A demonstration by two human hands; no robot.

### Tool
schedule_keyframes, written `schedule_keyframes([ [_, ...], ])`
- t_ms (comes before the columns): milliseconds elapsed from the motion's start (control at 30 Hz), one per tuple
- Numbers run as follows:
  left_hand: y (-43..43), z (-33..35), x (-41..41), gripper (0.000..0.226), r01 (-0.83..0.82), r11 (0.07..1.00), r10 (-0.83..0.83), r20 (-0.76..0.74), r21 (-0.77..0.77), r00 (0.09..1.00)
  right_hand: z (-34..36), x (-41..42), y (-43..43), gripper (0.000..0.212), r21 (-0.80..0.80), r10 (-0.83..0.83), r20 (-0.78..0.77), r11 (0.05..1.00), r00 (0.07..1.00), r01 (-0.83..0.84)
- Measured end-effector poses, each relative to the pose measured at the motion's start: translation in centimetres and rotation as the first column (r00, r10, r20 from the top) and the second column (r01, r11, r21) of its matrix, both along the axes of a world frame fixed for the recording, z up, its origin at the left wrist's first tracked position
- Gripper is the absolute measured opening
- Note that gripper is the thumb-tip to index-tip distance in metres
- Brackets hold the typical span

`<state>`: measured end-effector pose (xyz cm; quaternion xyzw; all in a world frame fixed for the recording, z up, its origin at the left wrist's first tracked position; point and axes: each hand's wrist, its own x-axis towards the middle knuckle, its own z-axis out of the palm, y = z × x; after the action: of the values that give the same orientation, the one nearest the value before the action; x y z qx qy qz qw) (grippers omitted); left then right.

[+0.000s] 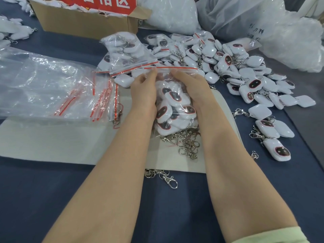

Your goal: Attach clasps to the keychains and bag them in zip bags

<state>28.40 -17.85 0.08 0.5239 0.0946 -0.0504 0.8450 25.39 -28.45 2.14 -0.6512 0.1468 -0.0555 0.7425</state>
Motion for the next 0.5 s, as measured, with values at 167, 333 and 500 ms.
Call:
schedule_keyframes([
  [167, -0.14, -0.18, 0.16, 0.019, -0.049, 0.998, 0.049, -0.007, 0.027, 0.999, 0.04, -0.06, 0.05, 0.020, 0.017, 0.011, -0.002, 1.000, 1.000, -0.011],
  [333, -0.06, -0.33, 0.28, 0.019, -0.054, 0.998, 0.054, -0.023, 0.027, 0.998, 0.47, -0.15, 0.08, 0.021, -0.064, 0.001, -0.064, 0.998, 0.998, -0.005],
  [500, -0.04, -0.32, 0.27, 0.021, -0.062, 0.998, 0.062, -0.007, 0.020, 0.998, 0.38, -0.04, 0.15, 0.026, -0.101, -0.045, -0.061, 0.994, 0.997, 0.039],
])
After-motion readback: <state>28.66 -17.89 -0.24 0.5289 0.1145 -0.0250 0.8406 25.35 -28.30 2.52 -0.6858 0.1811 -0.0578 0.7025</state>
